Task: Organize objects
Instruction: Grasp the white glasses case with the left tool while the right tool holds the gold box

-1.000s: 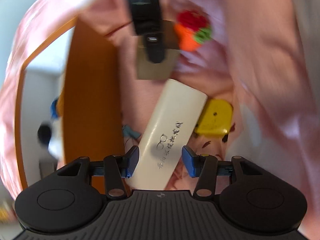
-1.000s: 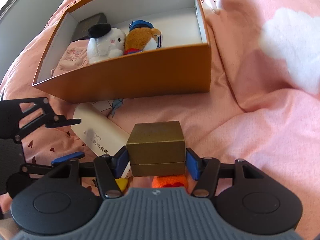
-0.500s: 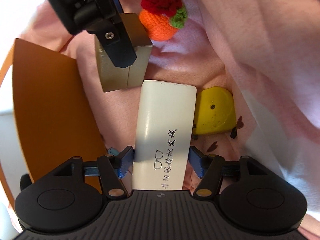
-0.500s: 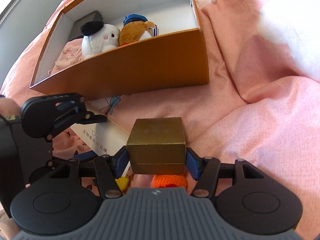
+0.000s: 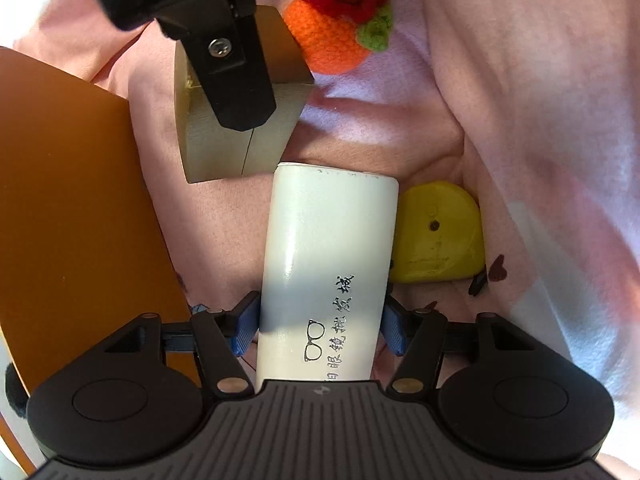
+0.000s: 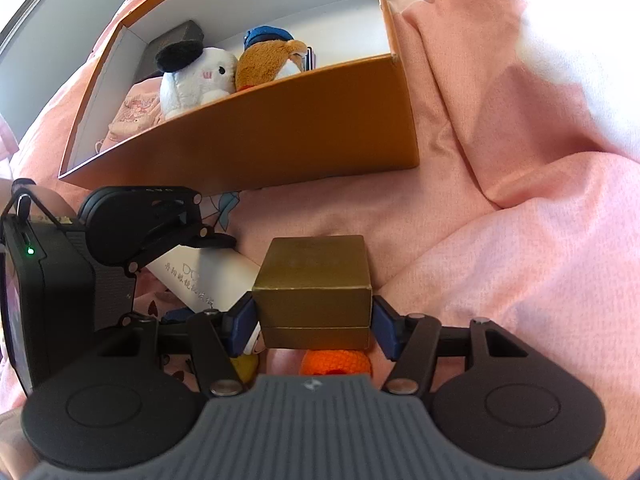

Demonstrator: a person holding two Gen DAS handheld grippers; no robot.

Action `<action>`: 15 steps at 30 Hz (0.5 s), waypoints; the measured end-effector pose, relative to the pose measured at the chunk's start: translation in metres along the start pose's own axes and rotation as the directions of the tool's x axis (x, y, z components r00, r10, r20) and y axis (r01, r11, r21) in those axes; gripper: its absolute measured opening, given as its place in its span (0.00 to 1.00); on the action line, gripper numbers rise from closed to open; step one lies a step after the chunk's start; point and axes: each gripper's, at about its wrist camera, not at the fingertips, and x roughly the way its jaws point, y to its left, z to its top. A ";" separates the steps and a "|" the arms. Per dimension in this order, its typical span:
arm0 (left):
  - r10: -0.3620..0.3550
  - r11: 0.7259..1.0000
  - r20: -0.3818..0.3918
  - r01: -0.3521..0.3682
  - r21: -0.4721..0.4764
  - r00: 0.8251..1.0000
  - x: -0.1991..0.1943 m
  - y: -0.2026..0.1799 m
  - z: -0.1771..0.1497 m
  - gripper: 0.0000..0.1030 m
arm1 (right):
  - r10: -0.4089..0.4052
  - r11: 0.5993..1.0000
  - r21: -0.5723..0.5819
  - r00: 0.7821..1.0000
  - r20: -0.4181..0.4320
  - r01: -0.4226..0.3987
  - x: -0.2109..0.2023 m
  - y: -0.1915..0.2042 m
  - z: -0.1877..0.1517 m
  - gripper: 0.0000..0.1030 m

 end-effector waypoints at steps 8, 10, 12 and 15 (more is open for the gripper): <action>0.014 0.993 -0.029 -0.017 -0.116 0.999 -0.008 -0.009 -0.003 0.68 | -0.019 0.999 -0.032 1.000 0.023 0.019 -0.008 0.006 -0.005 0.60; 0.025 0.989 -0.033 -0.030 -0.146 0.999 -0.013 -0.011 -0.005 0.68 | -0.024 0.999 -0.036 0.999 0.035 0.025 -0.012 0.008 -0.007 0.60; 0.037 0.985 -0.034 -0.043 -0.170 0.999 -0.020 -0.014 -0.006 0.67 | -0.026 0.999 -0.043 0.998 0.048 0.028 -0.017 0.009 -0.008 0.59; 0.057 0.975 -0.034 -0.063 -0.212 0.998 -0.030 -0.018 -0.007 0.67 | -0.027 0.998 -0.060 0.998 0.065 0.031 -0.026 0.012 -0.009 0.59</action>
